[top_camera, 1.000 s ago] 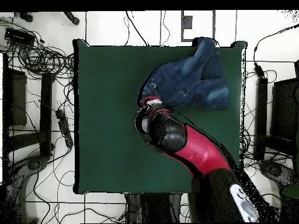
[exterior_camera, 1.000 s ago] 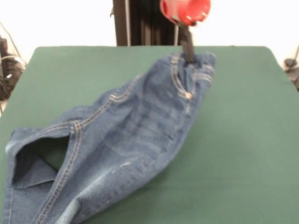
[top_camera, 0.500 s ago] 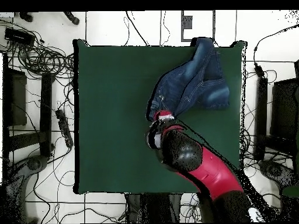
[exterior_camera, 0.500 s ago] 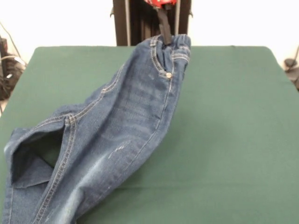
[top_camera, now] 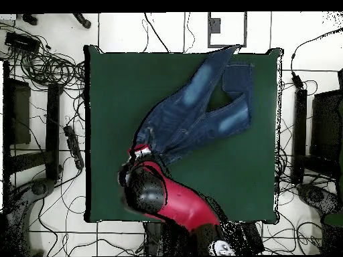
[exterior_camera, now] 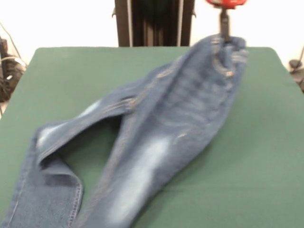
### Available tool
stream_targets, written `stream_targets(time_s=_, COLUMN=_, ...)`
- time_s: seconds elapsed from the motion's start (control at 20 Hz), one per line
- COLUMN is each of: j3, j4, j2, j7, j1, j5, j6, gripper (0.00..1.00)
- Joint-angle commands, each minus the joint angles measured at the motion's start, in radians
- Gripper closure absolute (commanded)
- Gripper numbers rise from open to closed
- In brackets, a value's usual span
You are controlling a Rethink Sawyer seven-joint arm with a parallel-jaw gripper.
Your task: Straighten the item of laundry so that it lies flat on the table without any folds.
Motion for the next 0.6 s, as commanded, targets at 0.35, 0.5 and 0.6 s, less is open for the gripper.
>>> stream_targets(time_s=0.35, j3=0.061, j4=0.110, j2=0.102, j7=0.392, j1=0.179, j5=0.150, j6=-0.166, gripper=1.00)
stream_targets(time_s=0.5, j3=0.051, j4=0.090, j2=0.137, j7=0.391, j1=0.193, j5=0.151, j6=-0.214, gripper=1.00)
stream_targets(time_s=0.6, j3=0.018, j4=0.075, j2=0.155, j7=0.362, j1=0.204, j5=0.138, j6=-0.238, gripper=1.00)
